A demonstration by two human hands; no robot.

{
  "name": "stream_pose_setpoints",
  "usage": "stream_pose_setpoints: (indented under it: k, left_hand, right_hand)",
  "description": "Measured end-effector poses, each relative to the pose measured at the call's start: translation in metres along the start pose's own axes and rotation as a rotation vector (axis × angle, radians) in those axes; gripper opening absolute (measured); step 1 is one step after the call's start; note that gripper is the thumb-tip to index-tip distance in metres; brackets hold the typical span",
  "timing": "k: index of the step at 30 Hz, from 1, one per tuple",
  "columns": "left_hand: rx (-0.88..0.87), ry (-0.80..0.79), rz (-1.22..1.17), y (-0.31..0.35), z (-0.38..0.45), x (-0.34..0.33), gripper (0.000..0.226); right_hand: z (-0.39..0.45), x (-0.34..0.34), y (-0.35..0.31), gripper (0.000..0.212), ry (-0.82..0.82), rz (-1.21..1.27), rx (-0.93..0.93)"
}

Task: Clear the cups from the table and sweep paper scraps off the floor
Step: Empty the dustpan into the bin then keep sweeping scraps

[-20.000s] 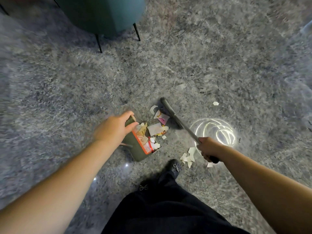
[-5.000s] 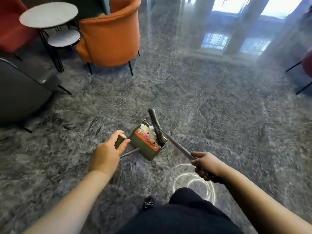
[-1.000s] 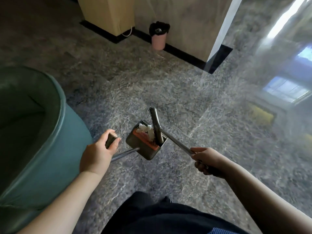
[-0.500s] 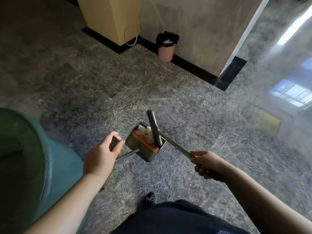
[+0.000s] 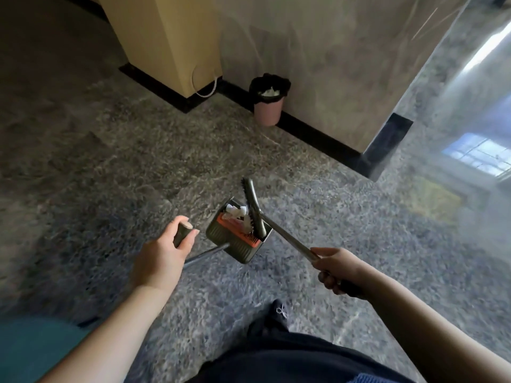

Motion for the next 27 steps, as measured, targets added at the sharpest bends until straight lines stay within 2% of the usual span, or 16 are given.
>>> stream_pose_setpoints:
  k: [4, 11, 16, 27]
  left_hand:
    - [-0.057, 0.081, 0.020, 0.033, 0.077, -0.002, 0.029]
    - [-0.128, 0.124, -0.021, 0.055, 0.209, -0.013, 0.021]
    - [-0.241, 0.147, 0.003, 0.074, 0.317, -0.018, 0.026]
    - [-0.339, 0.110, 0.013, 0.166, 0.530, -0.016, 0.025]
  right_hand:
    - [0.041, 0.036, -0.069, 0.028, -0.009, -0.009, 0.018]
    - [0.112, 0.077, -0.171, 0.032, 0.026, -0.010, 0.047]
    - [0.163, 0.093, -0.243, 0.048, 0.083, -0.033, 0.062]
    - [0.248, 0.158, -0.391, 0.051, 0.143, -0.007, 0.136]
Point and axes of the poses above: each hand's wrist, its own z-axis towards the middle knuckle, its own x-axis out of the back of the hand, y = z × x, the point moved 8 cm from there along z, towards the middle knuckle, and after that the axes turned 2 degrees about -y, right-handed, at the moved point
